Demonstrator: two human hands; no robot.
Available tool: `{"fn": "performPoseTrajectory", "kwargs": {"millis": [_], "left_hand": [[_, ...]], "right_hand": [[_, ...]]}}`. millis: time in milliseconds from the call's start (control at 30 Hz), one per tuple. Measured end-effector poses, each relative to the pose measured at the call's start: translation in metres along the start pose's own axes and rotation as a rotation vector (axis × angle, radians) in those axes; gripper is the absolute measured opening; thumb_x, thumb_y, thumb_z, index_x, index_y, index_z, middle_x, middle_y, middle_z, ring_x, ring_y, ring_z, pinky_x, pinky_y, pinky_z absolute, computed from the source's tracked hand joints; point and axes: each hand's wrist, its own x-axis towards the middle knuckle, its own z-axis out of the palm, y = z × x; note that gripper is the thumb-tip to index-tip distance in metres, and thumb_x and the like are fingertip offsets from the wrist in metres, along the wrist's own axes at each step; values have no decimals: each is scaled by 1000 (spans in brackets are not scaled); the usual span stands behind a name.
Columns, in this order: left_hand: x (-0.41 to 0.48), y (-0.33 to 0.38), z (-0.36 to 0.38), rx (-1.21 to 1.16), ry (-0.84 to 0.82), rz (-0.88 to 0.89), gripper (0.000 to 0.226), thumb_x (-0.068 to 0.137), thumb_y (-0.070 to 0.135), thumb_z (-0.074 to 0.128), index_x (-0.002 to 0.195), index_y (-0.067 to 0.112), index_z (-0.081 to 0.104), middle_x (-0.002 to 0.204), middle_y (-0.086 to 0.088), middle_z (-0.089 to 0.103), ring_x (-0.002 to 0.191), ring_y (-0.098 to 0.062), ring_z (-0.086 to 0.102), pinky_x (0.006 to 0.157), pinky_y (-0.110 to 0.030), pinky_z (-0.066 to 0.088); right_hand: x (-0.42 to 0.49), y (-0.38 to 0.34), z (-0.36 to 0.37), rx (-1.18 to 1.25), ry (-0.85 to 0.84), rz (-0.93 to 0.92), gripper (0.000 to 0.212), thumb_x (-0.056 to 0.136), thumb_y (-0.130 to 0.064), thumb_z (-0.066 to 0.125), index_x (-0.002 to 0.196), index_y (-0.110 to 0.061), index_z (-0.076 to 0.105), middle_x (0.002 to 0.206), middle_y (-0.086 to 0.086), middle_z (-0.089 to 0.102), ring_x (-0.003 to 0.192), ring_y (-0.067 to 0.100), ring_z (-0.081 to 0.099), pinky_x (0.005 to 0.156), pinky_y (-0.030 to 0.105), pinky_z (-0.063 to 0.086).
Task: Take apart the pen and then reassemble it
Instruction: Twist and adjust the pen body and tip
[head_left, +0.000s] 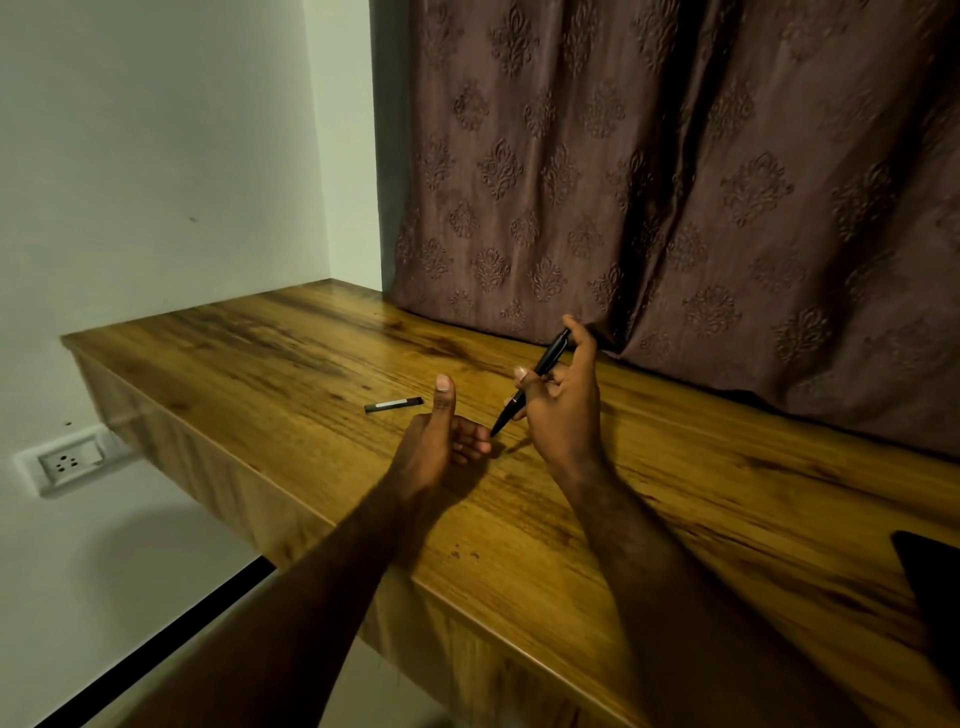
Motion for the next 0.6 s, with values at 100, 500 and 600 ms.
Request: {"fn": "performPoseTrajectory", "kwargs": {"millis": [100, 500, 600], "left_hand": [[-1, 1, 0, 8, -11, -2, 92, 73, 80, 18, 73, 6, 74, 75, -17, 74, 68, -23, 67, 75, -36, 48], [1, 2, -5, -111, -78, -54, 95, 62, 87, 29, 79, 4, 73, 78, -19, 72, 70, -30, 69, 67, -32, 52], [0, 2, -6, -104, -76, -59, 97, 59, 88, 29, 82, 4, 72, 78, -18, 72, 72, -30, 70, 64, -30, 53]], "right_hand": [[-2, -1, 1, -31, -5, -18, 72, 89, -9, 63, 141, -45, 28, 84, -1, 60, 81, 25, 70, 64, 51, 60], [-5, -4, 3, -45, -17, -66, 66, 89, -10, 63, 136, -44, 33, 86, -1, 64, 77, 19, 70, 63, 50, 60], [-7, -5, 4, -60, -28, -58, 69, 89, -11, 64, 138, -46, 30, 83, -1, 63, 78, 19, 69, 65, 50, 60]]}}
